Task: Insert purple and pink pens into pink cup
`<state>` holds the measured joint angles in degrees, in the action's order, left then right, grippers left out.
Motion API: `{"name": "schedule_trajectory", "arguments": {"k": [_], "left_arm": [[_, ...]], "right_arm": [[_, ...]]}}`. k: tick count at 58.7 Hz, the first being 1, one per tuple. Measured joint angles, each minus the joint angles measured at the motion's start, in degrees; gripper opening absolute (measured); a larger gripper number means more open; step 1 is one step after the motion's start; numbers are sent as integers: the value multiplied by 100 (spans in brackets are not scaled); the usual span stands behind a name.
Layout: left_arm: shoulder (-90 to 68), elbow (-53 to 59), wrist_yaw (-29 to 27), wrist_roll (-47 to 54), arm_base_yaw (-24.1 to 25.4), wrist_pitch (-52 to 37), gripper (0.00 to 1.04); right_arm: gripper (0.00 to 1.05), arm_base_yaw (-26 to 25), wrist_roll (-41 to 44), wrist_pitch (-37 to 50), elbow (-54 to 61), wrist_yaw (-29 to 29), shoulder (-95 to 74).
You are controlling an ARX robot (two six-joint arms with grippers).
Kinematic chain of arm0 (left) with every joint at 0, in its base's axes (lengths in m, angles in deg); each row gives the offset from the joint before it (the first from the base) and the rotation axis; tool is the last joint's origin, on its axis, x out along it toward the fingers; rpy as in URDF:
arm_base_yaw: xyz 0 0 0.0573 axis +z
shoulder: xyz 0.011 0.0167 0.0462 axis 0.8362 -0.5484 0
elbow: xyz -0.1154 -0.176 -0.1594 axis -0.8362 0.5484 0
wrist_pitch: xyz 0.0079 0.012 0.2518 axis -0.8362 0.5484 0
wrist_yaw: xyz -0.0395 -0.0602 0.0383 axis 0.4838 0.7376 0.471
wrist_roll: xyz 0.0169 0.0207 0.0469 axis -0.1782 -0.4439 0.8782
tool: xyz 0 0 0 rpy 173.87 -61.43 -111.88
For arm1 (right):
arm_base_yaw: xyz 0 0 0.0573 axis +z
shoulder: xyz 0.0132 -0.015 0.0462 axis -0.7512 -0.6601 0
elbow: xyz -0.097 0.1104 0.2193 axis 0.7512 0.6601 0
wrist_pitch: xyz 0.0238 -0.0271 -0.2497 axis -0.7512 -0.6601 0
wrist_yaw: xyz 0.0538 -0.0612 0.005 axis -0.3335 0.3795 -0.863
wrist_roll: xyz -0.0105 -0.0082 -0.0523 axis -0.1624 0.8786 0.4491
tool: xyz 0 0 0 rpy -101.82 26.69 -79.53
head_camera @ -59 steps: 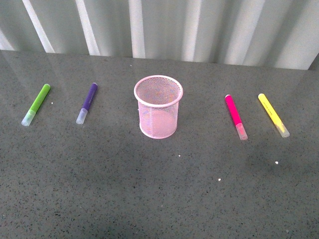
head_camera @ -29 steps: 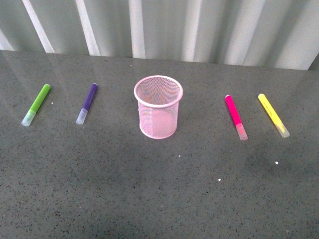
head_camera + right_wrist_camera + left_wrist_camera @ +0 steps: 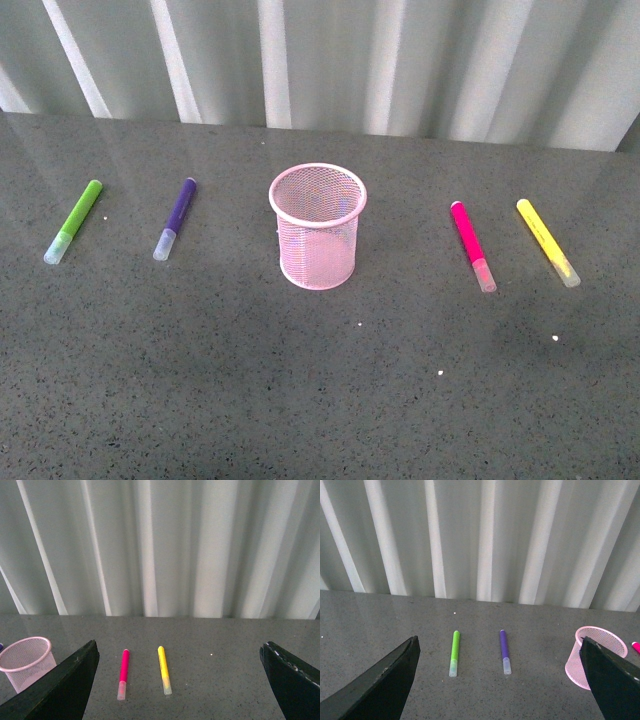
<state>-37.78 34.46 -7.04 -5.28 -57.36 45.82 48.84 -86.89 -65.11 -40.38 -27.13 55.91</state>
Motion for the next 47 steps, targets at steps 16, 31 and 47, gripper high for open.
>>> {"name": "schedule_trajectory", "arguments": {"k": [16, 31, 47], "left_arm": [[-3969, -841, -1788, -3827, -568, -160, 98], [-7930, -2776, -896, -2909, -719, -1582, 98], [-9606, -4889, -407, -1827, -662, -717, 98]], "right_arm": [[98, 0, 0, 0, 0, 0, 0], [98, 0, 0, 0, 0, 0, 0], [98, 0, 0, 0, 2, -2, 0]]}}
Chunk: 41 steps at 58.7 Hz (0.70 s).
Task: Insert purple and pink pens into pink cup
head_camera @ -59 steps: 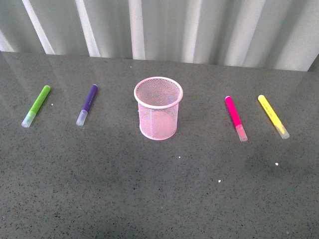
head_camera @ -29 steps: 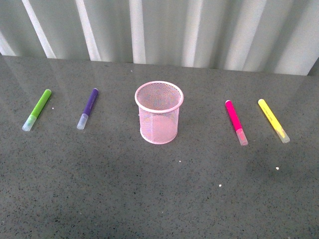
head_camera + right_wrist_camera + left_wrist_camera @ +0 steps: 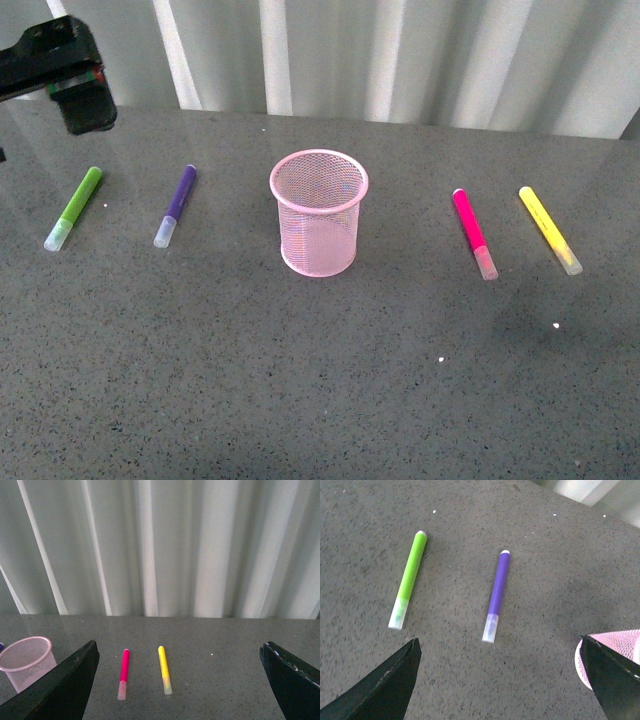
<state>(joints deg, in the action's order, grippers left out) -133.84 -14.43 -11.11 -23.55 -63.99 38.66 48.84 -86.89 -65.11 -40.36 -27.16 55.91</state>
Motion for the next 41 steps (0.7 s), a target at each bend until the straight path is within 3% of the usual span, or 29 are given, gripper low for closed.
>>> {"name": "schedule_trajectory", "arguments": {"k": [6, 27, 41], "left_arm": [[-549, -752, 341, 393, 0, 422, 98], [-2306, -2398, 219, 1141, -177, 981, 98], [-2946, -2881, 232, 1596, -267, 929, 98]], "right_arm": [[98, 0, 0, 0, 0, 2, 0], [98, 0, 0, 0, 0, 2, 0], [98, 0, 0, 0, -2, 2, 0]]}}
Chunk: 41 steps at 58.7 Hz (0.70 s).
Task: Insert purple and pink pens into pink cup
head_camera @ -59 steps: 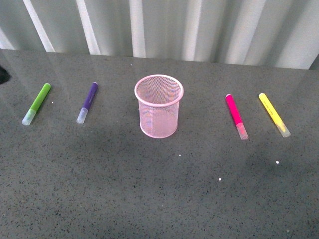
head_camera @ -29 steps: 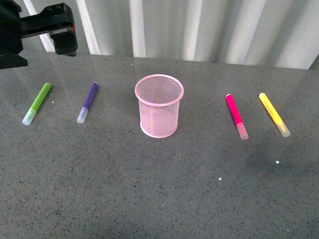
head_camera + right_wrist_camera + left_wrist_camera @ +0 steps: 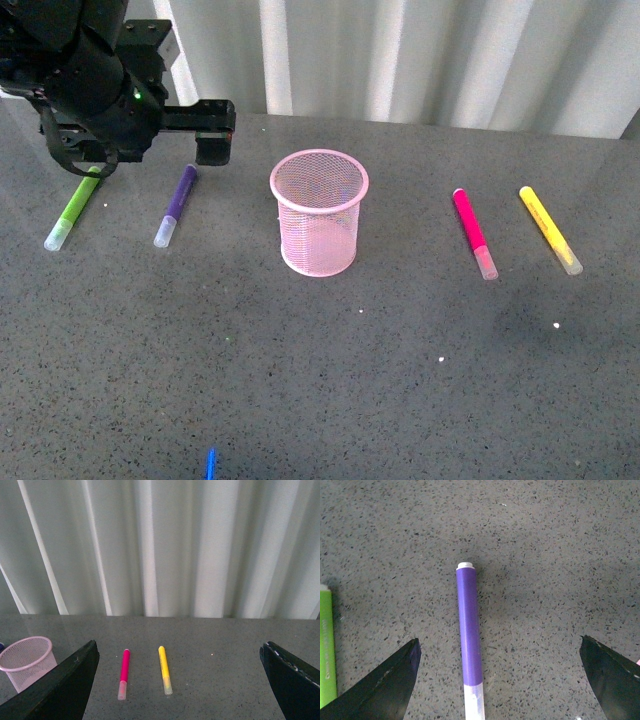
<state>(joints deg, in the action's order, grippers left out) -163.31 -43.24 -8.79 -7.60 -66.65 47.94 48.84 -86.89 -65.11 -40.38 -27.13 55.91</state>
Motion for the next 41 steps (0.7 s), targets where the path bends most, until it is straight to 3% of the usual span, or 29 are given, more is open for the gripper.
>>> {"name": "schedule_trajectory", "arguments": {"k": [20, 41], "left_arm": [[-697, -809, 0, 776, 101, 404, 98], [-1207, -1335, 39, 951, 116, 658, 98]], "right_arm": [[98, 0, 0, 0, 0, 0, 0], [98, 0, 0, 0, 0, 0, 0]]}}
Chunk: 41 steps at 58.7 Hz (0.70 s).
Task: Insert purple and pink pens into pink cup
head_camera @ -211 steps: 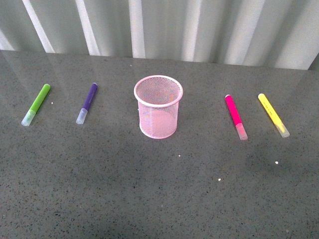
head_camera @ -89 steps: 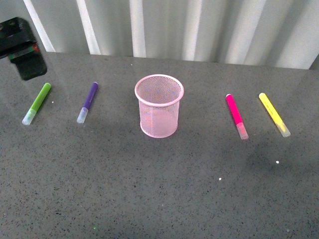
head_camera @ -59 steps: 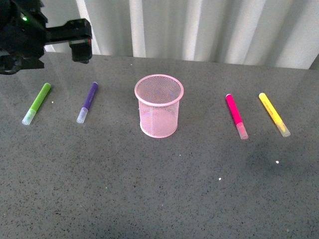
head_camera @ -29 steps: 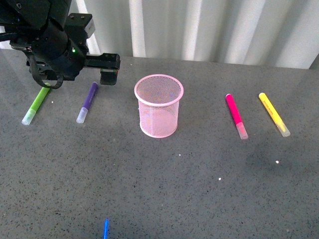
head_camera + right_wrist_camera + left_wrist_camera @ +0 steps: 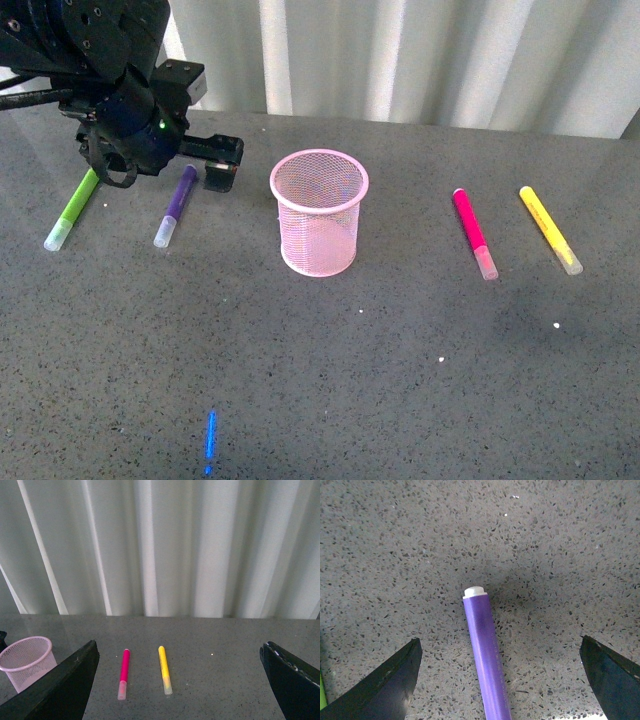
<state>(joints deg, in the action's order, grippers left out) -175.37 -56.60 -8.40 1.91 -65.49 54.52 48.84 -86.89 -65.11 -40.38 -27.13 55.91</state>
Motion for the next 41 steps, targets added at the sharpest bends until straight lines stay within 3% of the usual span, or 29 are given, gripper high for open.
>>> {"name": "schedule_trajectory", "arguments": {"k": [23, 41], "left_arm": [[-345, -411, -107, -9, -66, 216, 98], [-374, -411, -162, -157, -216, 197, 54]], "right_arm": [[98, 0, 0, 0, 0, 0, 0], [98, 0, 0, 0, 0, -2, 0]]}}
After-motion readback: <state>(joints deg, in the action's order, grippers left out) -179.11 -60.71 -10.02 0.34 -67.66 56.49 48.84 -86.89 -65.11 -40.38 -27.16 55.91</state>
